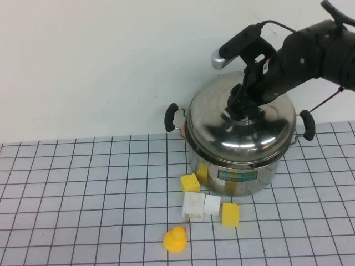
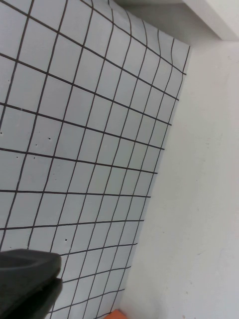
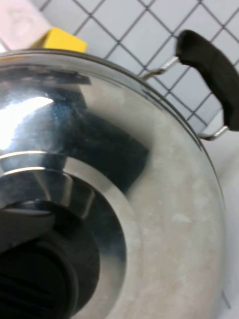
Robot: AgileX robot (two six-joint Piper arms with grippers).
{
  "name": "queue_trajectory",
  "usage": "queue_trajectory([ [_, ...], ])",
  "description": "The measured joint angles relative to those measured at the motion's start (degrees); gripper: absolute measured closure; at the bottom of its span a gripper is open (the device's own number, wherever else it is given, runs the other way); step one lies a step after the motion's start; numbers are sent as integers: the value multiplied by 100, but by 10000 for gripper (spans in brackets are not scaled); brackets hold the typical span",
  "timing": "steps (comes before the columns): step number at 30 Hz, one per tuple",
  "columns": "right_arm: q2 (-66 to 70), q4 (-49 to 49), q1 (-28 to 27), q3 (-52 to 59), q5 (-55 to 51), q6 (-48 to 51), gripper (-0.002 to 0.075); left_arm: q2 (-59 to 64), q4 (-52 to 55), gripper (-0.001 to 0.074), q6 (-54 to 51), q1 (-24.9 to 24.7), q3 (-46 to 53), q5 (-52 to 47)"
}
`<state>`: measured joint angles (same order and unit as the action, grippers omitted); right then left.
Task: Cover the pot
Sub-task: Place the pot lid on the pot
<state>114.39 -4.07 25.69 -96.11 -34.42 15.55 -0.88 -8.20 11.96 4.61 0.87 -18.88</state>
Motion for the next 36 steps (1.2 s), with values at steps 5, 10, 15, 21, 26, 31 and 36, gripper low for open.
queue_trajectory([
  [5,154,239,-34,0,336,0,373,0,0,738,0,0,0,0],
  [10,264,278,-47,-33,370,0,373,0,0,738,0,0,0,0],
  [15,258,287,-81,-55,373,0,373,0,0,738,-22,0,0,0],
  [21,258,287,-117,-55,336,0,373,0,0,738,-22,0,0,0],
  [26,338,287,-117,-55,222,0,373,0,0,738,-22,0,0,0],
  [31,375,287,-117,-55,184,0,373,0,0,738,-22,0,0,0],
  [36,402,299,-117,-58,184,0,373,0,0,738,-22,0,0,0],
])
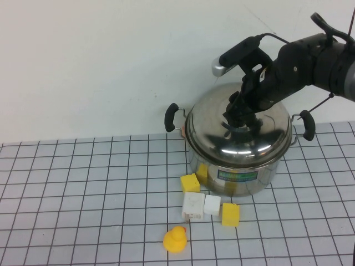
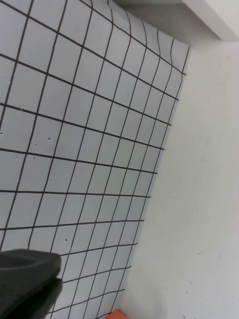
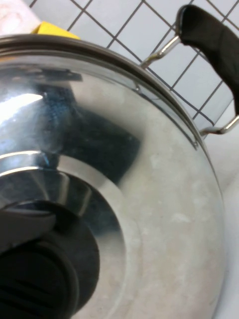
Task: Cover the pot
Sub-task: Place the pot lid on the pot
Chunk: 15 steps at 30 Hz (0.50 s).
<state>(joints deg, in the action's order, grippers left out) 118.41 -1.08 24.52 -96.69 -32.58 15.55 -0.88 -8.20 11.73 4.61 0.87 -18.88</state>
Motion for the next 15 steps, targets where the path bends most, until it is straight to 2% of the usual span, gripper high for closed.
queue_trajectory([
  [15,35,12,0,0,221,0,373,0,0,738,0,0,0,0],
])
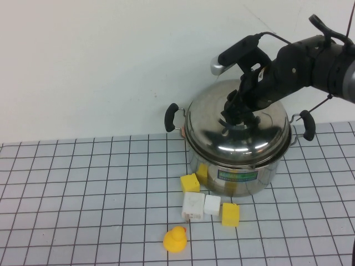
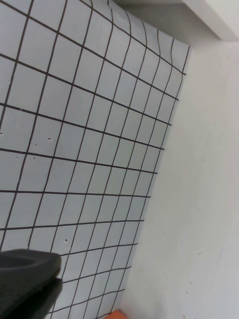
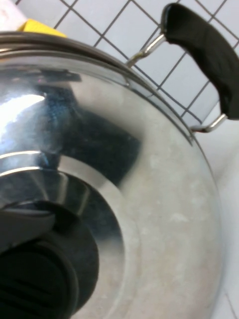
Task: Cover the pot
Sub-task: Place the pot lid on the pot
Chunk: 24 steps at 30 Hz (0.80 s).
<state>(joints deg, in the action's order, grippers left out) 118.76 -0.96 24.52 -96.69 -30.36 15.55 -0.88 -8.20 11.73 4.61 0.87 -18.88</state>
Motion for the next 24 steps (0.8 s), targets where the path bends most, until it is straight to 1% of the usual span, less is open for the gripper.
queue_trajectory([
  [24,4,9,0,0,-123,10,373,0,0,738,24,0,0,0],
])
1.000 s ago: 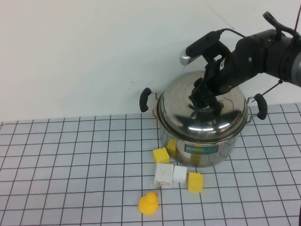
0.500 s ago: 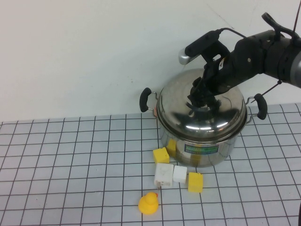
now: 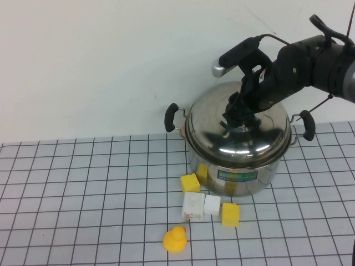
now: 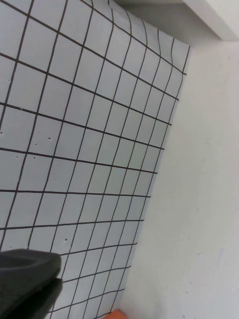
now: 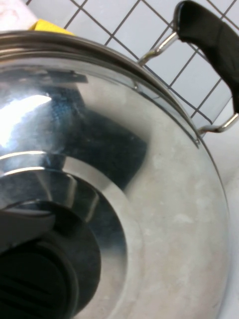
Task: Cover the pot
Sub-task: Place the pot lid on the pot
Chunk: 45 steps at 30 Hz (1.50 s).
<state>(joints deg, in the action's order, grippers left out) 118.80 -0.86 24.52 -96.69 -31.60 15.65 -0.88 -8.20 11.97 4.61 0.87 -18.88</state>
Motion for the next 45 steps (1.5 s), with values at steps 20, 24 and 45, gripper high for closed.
queue_trajectory([
  [20,-58,29,0,0,-238,0,244,0,0,738,0,0,0,0],
  [24,-61,86,0,0,-261,0,251,0,0,738,0,0,0,0],
  [45,59,175,-34,-23,-110,303,367,0,0,738,-23,0,0,0],
])
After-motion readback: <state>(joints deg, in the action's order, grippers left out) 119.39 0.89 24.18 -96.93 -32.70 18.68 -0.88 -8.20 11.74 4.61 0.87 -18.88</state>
